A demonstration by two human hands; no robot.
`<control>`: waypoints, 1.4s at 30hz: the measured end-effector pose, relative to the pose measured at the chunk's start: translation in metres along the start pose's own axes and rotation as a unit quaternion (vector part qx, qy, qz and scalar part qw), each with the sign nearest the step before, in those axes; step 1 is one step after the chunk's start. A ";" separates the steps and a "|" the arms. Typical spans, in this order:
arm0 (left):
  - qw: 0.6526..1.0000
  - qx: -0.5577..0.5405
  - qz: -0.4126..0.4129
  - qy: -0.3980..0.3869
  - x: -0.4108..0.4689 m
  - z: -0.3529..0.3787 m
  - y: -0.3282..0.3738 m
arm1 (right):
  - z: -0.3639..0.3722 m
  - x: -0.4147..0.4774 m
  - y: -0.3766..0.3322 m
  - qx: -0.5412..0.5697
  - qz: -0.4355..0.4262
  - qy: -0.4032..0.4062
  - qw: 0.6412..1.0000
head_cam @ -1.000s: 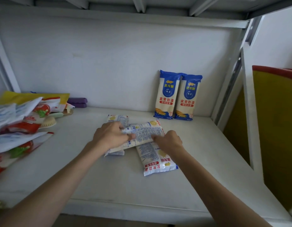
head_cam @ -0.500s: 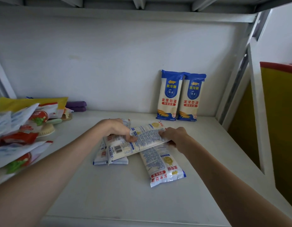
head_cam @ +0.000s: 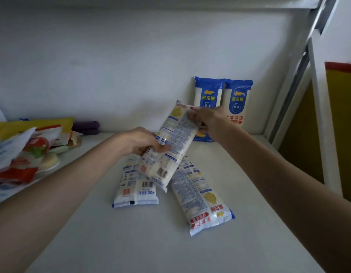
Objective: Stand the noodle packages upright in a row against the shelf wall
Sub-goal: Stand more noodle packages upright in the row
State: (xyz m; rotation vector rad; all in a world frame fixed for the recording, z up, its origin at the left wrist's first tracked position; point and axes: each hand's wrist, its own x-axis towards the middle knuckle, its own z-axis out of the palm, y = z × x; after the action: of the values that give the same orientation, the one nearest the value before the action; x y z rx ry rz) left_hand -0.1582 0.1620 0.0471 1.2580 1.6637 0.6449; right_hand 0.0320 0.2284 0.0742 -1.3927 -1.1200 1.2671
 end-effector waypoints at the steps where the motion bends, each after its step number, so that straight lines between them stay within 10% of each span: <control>1: 1.000 -0.019 0.002 0.016 0.006 0.000 0.002 | 0.004 0.004 -0.008 0.011 -0.015 -0.007 1.000; 10: 0.965 -0.187 0.100 0.151 0.057 -0.006 0.013 | 0.031 0.045 -0.036 -0.075 -0.025 -0.069 0.994; 22: 0.929 -0.211 0.141 0.270 0.149 0.023 0.018 | 0.059 0.095 -0.043 -0.234 -0.206 0.115 0.943; 42: 0.955 -0.104 0.128 0.247 0.148 0.017 0.009 | 0.061 0.087 -0.008 -0.316 -0.200 0.113 0.920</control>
State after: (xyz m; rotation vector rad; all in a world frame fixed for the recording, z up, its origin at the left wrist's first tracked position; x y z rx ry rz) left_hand -0.1465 0.3009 -0.0053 1.2295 1.7773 1.3484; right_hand -0.0238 0.3187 0.0643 -1.6008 -1.6282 0.4419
